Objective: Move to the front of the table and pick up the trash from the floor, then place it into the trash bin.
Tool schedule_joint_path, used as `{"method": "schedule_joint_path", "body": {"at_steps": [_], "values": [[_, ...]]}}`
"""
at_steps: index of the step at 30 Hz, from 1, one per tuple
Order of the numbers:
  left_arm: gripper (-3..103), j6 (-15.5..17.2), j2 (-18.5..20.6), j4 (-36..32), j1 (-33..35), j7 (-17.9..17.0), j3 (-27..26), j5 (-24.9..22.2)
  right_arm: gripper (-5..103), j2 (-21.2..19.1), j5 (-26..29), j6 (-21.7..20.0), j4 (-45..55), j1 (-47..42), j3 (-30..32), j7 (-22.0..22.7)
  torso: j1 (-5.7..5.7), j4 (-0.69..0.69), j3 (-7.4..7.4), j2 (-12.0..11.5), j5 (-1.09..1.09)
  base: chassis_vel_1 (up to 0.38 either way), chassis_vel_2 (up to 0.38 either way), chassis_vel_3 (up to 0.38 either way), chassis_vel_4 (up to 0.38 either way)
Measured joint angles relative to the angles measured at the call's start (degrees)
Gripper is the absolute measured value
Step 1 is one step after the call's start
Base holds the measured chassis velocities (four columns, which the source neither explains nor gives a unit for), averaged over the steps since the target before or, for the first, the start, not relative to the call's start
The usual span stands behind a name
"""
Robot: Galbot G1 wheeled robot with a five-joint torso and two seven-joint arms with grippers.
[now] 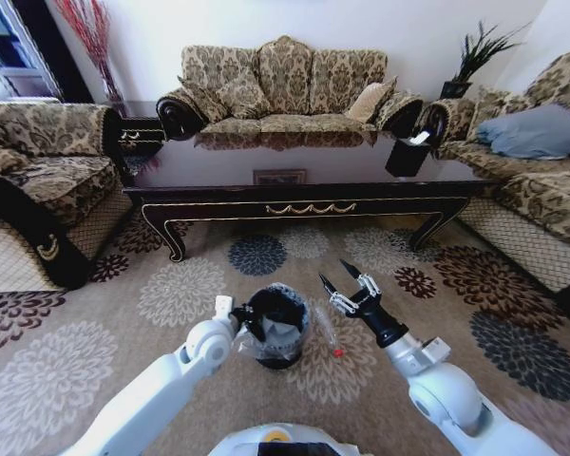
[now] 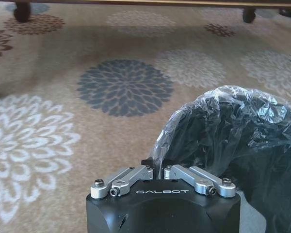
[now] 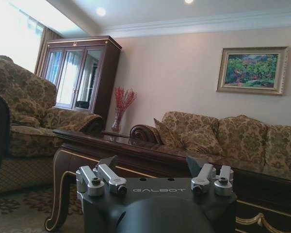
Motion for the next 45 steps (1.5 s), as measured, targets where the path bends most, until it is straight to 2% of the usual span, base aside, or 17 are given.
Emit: {"method": "schedule_joint_path", "body": {"at_steps": [1, 2, 4, 7, 14, 22, 28, 34, 45], "values": [[4, 0.0, 0.0, 0.0, 0.0, 0.0, 0.0, 0.0, 77, 0.0, 0.0, 0.0, 0.0, 0.0, 0.0, 0.0, 0.00, 0.00, 0.00, 0.0, 0.00, 0.000, 0.000, 0.000, 0.000], [4, -0.1, 0.7, -0.5, 1.1, 0.5, -1.5, 0.0, 88, 0.2, 0.3, 0.2, -1.4, 0.8, -0.1, 0.3, 0.00, 0.00, 0.00, 0.0, 0.02, 0.000, 0.000, 0.000, 0.000], [4, -0.1, 1.1, -0.8, 2.1, 0.8, -2.6, 0.0, 88, 0.4, 0.6, 0.4, -2.6, 1.5, -0.2, 0.5, 0.00, 0.00, 0.00, 0.0, 0.02, 0.000, 0.000, 0.000, 0.000], [4, -0.6, 2.4, -1.5, 6.3, 3.0, -8.0, 0.0, 99, 1.0, 3.0, 0.4, -6.5, 3.6, -0.8, 1.5, 0.00, 0.03, 0.00, 0.0, 0.00, 0.000, 0.000, 0.000, 0.000], [4, -1.8, 5.4, -2.0, 10.7, 7.0, -13.6, 1.1, 100, 2.1, 4.2, 0.7, -13.7, 5.7, -2.0, 1.7, 0.00, 0.01, 0.00, 0.0, 0.02, 0.000, 0.000, 0.000, 0.000], [4, -4.0, 5.1, -1.6, 17.2, 10.7, -20.6, 3.1, 100, 4.5, 7.0, 0.6, -25.0, 9.2, -3.6, -1.6, 0.00, 0.01, 0.00, 0.0, 0.01, 0.000, 0.000, 0.000, 0.000], [4, -4.7, 5.2, -1.6, 20.9, 12.4, -24.5, 3.3, 100, 6.2, 7.1, 0.0, -29.6, 9.8, -4.7, -2.9, 0.00, 0.01, 0.00, 0.0, 0.01, 0.000, 0.000, 0.000, 0.000], [4, -5.6, 5.2, -1.0, 21.0, 12.9, -24.9, 3.4, 100, 7.6, 8.9, 0.4, -35.6, 11.0, -5.8, -7.0, 0.00, -0.01, 0.00, 0.0, 0.02, 0.000, 0.000, 0.000, 0.000], [4, -5.9, 4.4, -1.3, 21.2, 13.3, -22.0, 5.8, 100, 9.3, 7.9, -0.3, -41.7, 11.0, -8.6, -9.8, 0.00, -0.01, 0.00, 0.0, 0.01, 0.000, 0.000, 0.000, 0.000]]}}
